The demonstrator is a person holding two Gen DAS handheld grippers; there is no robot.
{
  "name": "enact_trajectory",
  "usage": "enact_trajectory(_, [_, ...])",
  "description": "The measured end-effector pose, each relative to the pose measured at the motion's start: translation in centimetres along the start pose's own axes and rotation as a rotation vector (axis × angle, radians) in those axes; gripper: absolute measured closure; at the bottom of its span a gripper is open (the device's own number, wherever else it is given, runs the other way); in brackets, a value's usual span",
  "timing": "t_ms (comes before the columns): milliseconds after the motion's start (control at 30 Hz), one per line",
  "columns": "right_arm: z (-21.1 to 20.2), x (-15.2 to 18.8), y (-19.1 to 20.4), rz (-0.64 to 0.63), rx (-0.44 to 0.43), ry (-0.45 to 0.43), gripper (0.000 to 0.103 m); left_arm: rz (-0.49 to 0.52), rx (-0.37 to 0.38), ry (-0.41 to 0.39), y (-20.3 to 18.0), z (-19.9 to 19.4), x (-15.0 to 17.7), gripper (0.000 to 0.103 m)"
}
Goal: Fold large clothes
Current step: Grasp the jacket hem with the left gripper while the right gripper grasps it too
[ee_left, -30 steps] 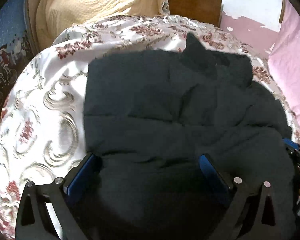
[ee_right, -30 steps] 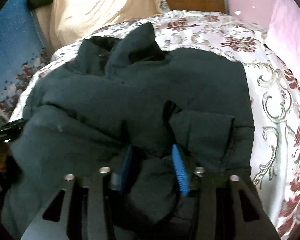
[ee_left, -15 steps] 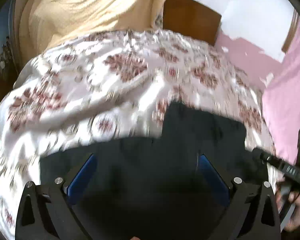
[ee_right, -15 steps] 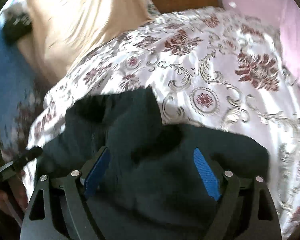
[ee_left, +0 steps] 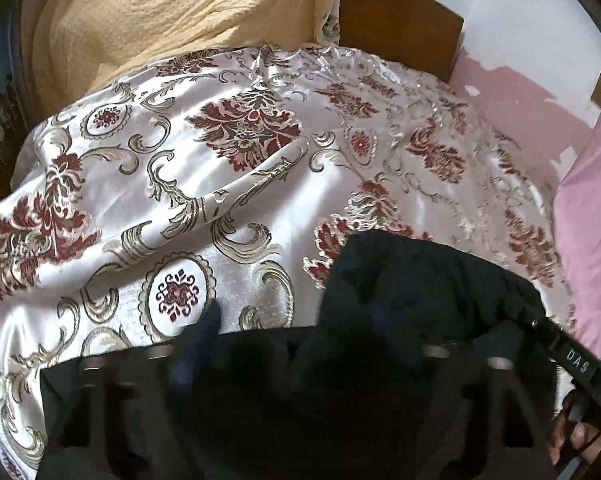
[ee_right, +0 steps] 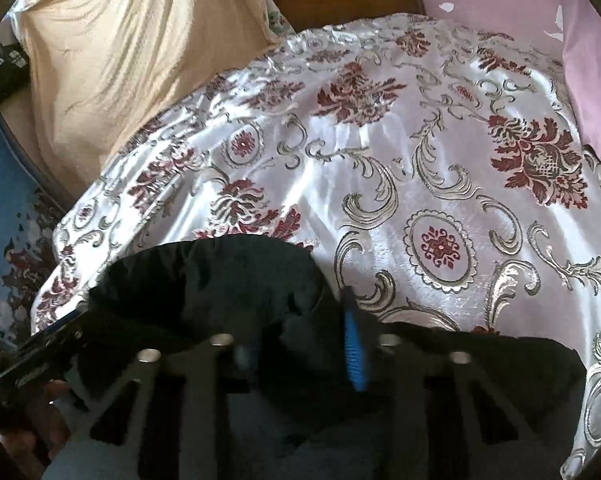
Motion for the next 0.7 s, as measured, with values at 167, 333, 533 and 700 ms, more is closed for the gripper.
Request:
enact_trajectory(167, [-4.6,0.3,0.8,-0.078,-0.049,-0.063,0.087,0.013,0.075,-0.088,-0.3,-4.7,0.2,0.098])
enact_trajectory(333, [-11.8,1.7,1.4,-0.163,-0.093,-0.140,0.088,0.097,0.101,-0.236,-1.0,-12.4,2.3,0.099])
enact_trajectory(533, [-18.2,5.7,0.9,-0.253,-0.114,-0.183,0.092,0.107,0.125,-0.261,-0.4,-18.0,7.0,0.100])
enact_trajectory(700, [-20.6,9.7,0.4,-0.354,-0.070,-0.206,0.095,0.097,0.140,-0.243,0.3,-19.1,11.3,0.101])
Point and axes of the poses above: each gripper's, at about its wrist camera, not at the fingertips, and z roughly the way its jaws point, y to its left, x to its underside, the point moved 10 cm from there along z, roughly the way its jaws point, and after that the axes turned 2 degrees about -x, right-handed, at the moved point
